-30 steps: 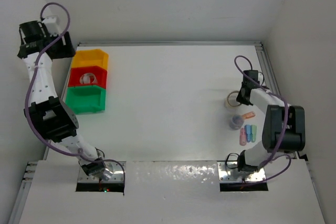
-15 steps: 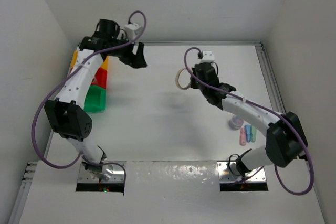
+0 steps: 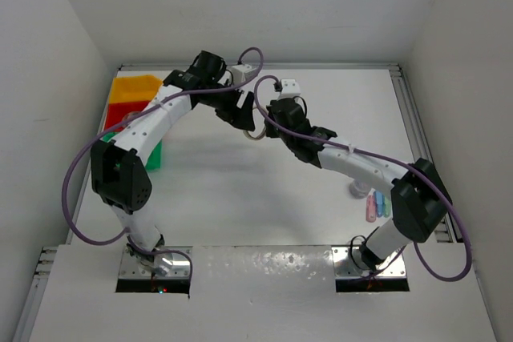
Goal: Sort the stationery into containers
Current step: Place the stationery in the storage box.
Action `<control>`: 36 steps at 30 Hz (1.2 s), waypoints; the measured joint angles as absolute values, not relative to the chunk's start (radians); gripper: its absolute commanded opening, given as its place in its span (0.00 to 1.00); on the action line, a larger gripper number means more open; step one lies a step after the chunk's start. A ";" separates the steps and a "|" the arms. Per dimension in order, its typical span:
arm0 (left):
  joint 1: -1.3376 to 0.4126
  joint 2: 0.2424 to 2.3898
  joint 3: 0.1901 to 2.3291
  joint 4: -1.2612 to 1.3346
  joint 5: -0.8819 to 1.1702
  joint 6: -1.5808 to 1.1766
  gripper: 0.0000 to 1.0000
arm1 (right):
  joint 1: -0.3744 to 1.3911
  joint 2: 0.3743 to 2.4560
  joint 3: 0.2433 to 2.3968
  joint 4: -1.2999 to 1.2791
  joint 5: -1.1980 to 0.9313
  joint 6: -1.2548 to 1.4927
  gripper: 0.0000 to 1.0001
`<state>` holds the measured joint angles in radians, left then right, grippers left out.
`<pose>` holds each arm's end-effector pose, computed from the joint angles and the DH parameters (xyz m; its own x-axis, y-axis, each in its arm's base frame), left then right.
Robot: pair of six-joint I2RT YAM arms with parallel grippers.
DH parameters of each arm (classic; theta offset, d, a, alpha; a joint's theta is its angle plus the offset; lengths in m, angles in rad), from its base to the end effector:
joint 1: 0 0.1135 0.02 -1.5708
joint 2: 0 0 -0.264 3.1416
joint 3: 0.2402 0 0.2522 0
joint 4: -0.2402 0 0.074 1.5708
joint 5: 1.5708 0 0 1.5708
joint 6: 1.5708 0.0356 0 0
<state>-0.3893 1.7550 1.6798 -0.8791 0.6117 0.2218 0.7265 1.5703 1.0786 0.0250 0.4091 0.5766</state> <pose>0.3408 -0.1619 0.3303 -0.6004 0.4410 -0.6671 0.7688 0.5478 -0.3299 0.2781 0.2281 0.2667 -0.4694 0.2520 -0.8462 -0.1049 0.9357 0.3368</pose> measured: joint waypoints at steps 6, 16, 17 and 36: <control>-0.401 1.771 1.659 -0.838 0.570 0.175 0.47 | 0.741 1.570 1.082 0.026 0.413 0.578 0.00; -0.404 1.771 1.647 -0.805 0.550 0.121 0.00 | 0.742 1.570 1.081 0.023 0.418 0.598 0.26; -0.403 1.771 1.647 -0.804 0.550 0.121 0.00 | 0.742 1.570 1.079 0.025 0.415 0.601 0.38; 0.311 1.723 1.556 -0.677 0.554 0.047 0.00 | 0.735 1.370 0.857 0.006 0.445 0.583 0.74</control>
<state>0.3115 1.7229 1.5558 -0.6773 0.5545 0.0467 0.7353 1.3705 0.8566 0.0059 0.4454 0.5835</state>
